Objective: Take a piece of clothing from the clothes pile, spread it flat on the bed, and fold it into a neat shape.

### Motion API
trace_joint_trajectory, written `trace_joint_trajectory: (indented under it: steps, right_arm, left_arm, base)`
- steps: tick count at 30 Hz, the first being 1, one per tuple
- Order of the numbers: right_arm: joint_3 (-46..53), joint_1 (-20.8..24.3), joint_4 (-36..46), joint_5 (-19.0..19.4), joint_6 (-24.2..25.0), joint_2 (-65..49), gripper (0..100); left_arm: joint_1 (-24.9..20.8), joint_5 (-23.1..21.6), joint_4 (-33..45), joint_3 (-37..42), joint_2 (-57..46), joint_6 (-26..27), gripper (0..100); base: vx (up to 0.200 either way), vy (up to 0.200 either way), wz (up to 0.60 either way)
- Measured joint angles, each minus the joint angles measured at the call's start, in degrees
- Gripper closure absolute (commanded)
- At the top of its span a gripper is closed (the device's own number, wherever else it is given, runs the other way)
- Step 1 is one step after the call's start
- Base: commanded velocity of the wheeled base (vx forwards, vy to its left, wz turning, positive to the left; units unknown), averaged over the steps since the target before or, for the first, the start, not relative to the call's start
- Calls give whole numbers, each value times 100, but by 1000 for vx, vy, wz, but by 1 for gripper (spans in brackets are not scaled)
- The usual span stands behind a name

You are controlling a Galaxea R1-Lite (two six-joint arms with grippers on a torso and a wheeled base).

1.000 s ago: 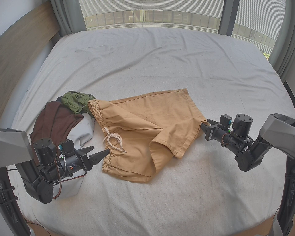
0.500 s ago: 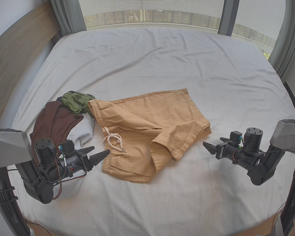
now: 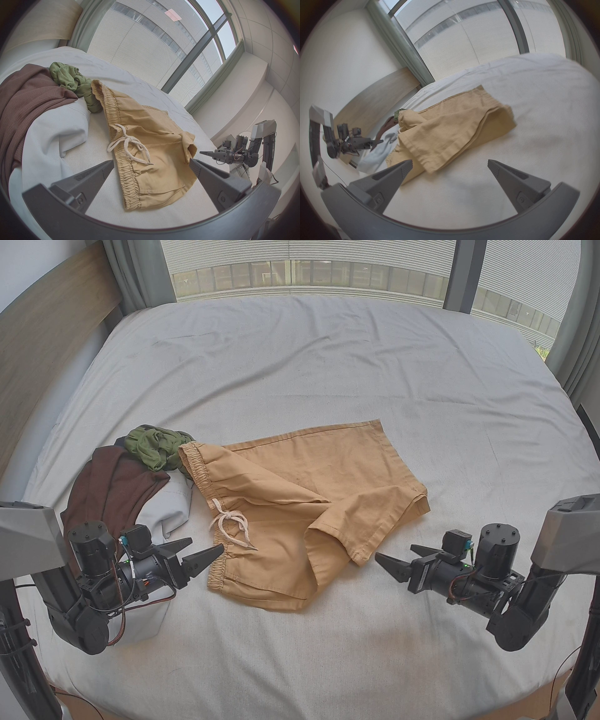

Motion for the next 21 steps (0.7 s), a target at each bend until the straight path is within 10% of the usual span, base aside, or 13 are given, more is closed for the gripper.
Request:
trace_joint_trajectory:
  steps: [21]
  right_arm:
    - [-1150, 590, 56, -356, 2133, 1000, 0]
  left_arm:
    - [18, 0, 2, 0, -5, -5, 0]
  base:
    - [0, 0, 0]
